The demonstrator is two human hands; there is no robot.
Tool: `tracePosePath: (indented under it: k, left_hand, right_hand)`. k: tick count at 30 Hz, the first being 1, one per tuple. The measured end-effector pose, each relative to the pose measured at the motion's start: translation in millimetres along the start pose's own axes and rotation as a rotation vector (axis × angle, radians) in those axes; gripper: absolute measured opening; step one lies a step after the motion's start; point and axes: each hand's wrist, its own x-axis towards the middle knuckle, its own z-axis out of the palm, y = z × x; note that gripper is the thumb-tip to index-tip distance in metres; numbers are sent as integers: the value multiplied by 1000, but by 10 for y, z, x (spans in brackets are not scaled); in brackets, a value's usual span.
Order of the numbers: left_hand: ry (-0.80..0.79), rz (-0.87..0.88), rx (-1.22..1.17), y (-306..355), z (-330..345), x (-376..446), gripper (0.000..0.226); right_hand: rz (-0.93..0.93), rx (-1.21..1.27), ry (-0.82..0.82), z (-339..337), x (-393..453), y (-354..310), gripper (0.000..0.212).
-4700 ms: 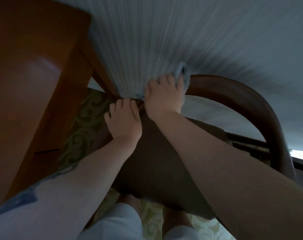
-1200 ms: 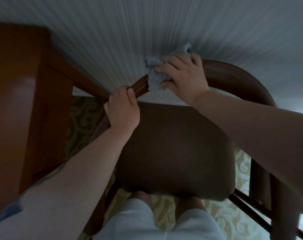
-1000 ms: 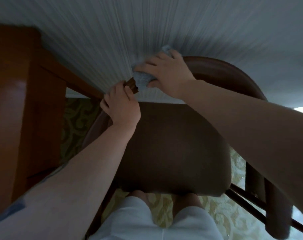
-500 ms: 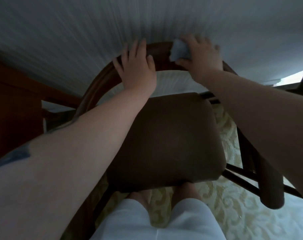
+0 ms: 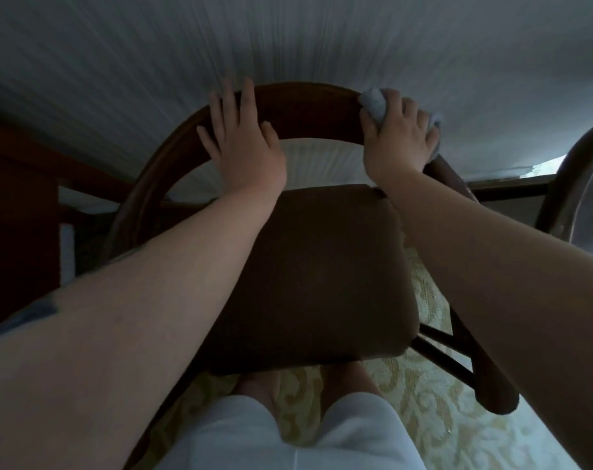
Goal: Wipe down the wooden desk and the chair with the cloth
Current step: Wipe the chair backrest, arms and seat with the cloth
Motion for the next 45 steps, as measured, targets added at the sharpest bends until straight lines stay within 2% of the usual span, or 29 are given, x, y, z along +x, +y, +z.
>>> tracePosePath:
  k: [2,4,5,6,9,10,11,14,15,16,18,19,23,25,26,28,29,30,32,34,36,41,45]
  left_hand:
    - [1,-38,-2,-140,-78,-14,53]
    - [37,-109,-19,-338,-160,-18,49]
    - [48,-128,-30,-428,-192,-33,48]
    - [53,-132,-39,-506,-213,-54,47]
    - [69,-138,-51,-733,-280,-151,46]
    - [76,-147,-62,-828,-314,-189,45]
    - [82,-153,-81,-935,-354,-237,44]
    - [109,-192,-109,-1362,-456,-513,42]
    - [105,-212,-79,-1509,-477,-631,43]
    - [92,-237,-51,-1637,-489,-747,45]
    - [62,-297,5,-1853,-510,-1011,51]
    - [55,-321,39,-1947,-525,-1163,52]
    - [41,-564,60,-2239,-592,-1817,59]
    - [24,-679,45,-2290,-607,-2020,54]
    - [19,-716,51,-2285,-614,-2061,53]
    - [15,-747,79,-2257,-622,-2056,53]
    - [20,-750,96,-2243,-612,-2053,52]
    - [20,-749,112,-2240,-594,-2047,49]
    - [-43,-765,150,-2251,-547,-2040,46]
    - [-80,-790,170,-2273,-530,-2040,48]
    - [-46,-787,151,-2274,-525,-2019,45]
    - [-40,-752,93,-2266,-546,-2024,56]
    - [-76,-651,174,-2323,-530,-2028,61]
  right_hand:
    - [68,-15,38,-24,44,-20,48]
    - [263,-21,82,-9,24,-108,50]
    - [304,-45,87,12,7,-237,49]
    - [235,-84,78,23,4,-415,50]
    - [-325,-182,-66,39,42,-998,50]
    - [-439,-200,-111,45,58,-1121,50]
    - [-461,-214,-114,64,75,-1200,50]
    - [-289,-230,-1,256,-122,-1415,45]
    - [-348,-250,4,355,-292,-1574,46]
    - [-503,-275,-36,465,-500,-1750,47]
    - [-892,-291,-221,675,-1011,-2051,52]
    - [-1030,-302,-294,772,-1286,-2138,54]
    - [-1418,-399,-535,1066,-2056,-2011,60]
    - [-1578,-394,-539,1124,-1957,-1942,63]
    - [-1522,-393,-500,1145,-1878,-1948,65]
    - [-1111,-297,-379,1089,-1879,-2040,65]
    - [-965,-250,-352,1089,-1997,-2087,64]
    - [-968,-251,-366,1116,-2163,-2122,63]
    - [-1251,-318,-499,1163,-2477,-2133,60]
    - [-1380,-272,-596,1179,-2485,-2117,55]
    - [-1367,-252,-576,1228,-2403,-2091,53]
    - [-1131,-85,-621,1213,-2669,-1985,50]
    - [-1034,-2,-760,1014,-2744,-1823,50]
